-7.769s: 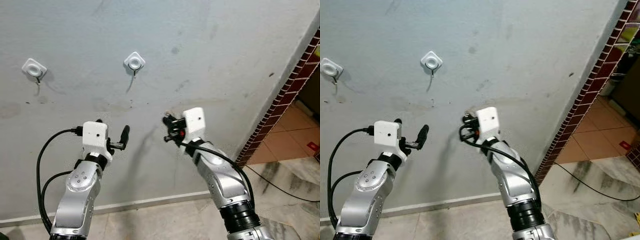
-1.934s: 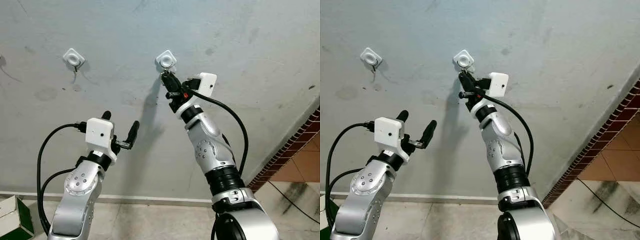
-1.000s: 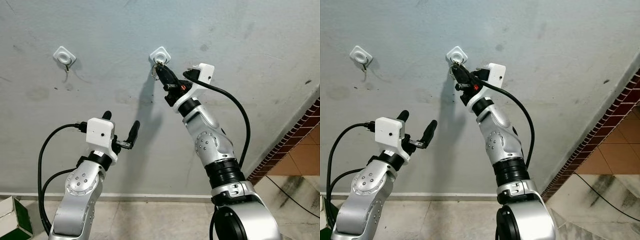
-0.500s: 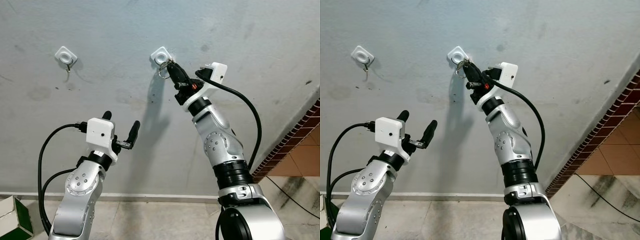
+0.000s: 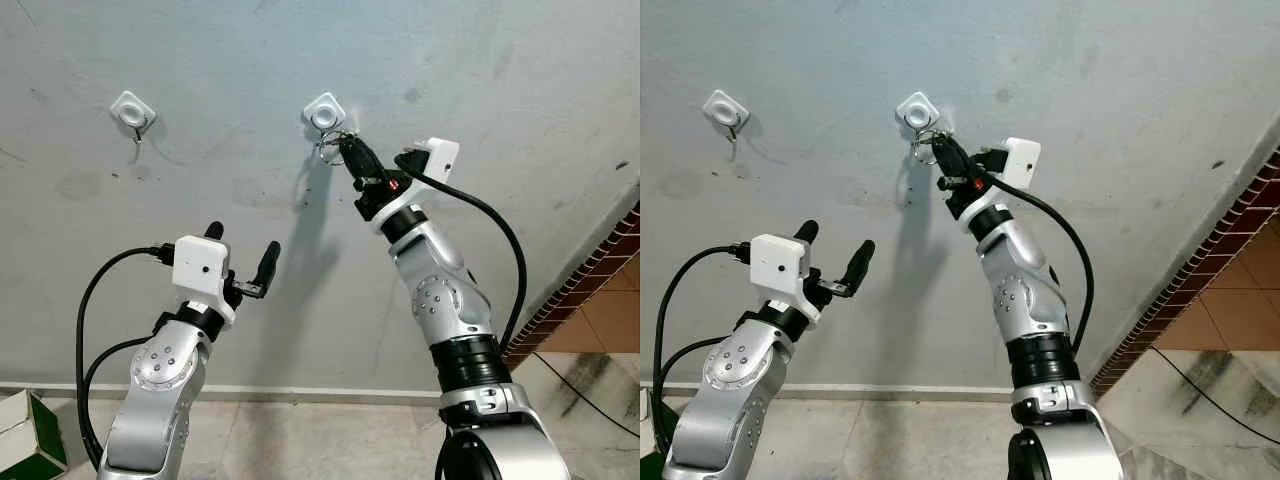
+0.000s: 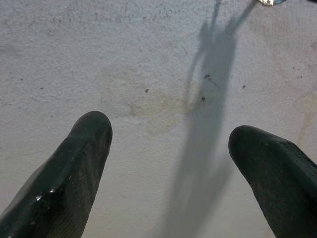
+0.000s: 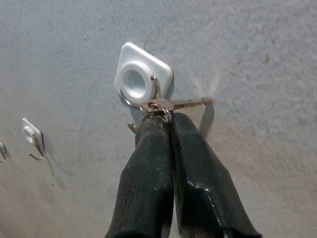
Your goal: Hang keys on a hook
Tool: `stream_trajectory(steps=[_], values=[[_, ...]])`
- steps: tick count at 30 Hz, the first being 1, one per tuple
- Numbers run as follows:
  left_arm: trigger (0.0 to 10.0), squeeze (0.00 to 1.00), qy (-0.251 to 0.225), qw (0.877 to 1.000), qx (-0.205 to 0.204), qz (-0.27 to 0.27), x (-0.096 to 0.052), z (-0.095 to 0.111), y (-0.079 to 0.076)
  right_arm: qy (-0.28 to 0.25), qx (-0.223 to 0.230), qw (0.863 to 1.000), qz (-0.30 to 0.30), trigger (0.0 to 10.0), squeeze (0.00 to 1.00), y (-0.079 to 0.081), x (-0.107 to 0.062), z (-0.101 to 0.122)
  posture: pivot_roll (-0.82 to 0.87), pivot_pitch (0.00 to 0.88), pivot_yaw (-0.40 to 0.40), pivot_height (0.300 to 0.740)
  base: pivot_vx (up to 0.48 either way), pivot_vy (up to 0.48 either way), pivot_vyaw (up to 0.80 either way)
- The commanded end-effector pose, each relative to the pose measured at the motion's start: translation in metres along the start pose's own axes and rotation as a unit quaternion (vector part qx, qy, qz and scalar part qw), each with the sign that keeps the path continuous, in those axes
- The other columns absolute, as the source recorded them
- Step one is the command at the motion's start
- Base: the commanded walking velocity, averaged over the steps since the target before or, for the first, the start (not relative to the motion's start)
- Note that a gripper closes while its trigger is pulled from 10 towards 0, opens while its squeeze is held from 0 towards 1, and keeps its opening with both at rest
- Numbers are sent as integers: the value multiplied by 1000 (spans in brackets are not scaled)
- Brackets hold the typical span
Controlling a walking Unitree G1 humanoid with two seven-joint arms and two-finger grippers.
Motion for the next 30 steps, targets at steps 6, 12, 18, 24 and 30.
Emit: stream_trajectory(steps=[6,12,18,24,30], values=[[10000,0,1,1000,4,-1,2,0,-1,-8,2,1000,7,10000,0,9,2,4,182,12,-1,740,0,0,0],[10000,0,-1,1000,3,-1,3,0,-1,-4,11,1000,24,10000,0,24,10,-1,184,10,-5,740,0,0,0],[10000,0,-1,1000,3,0,3,0,-2,6,15,999,33,10000,0,33,13,-9,187,11,-9,740,0,0,0],[10000,0,-1,1000,3,0,2,0,-2,27,17,999,32,10000,0,36,10,-24,185,16,-9,740,0,0,0],[10000,0,0,1000,2,-1,2,0,-3,43,18,999,19,10000,0,35,5,-35,183,20,-6,740,0,0,0]])
Point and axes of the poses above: a point about 5 cm out from each wrist's last joint towards the gripper, its own x axis pointing out of the wrist towards the gripper, its own z axis along the axis of the wrist's last joint, y = z × x, the point moved 2 cm from there along x, pointing out of the wrist towards the gripper, and after that the axes turned 5 degrees about x, right-handed, at the moved point
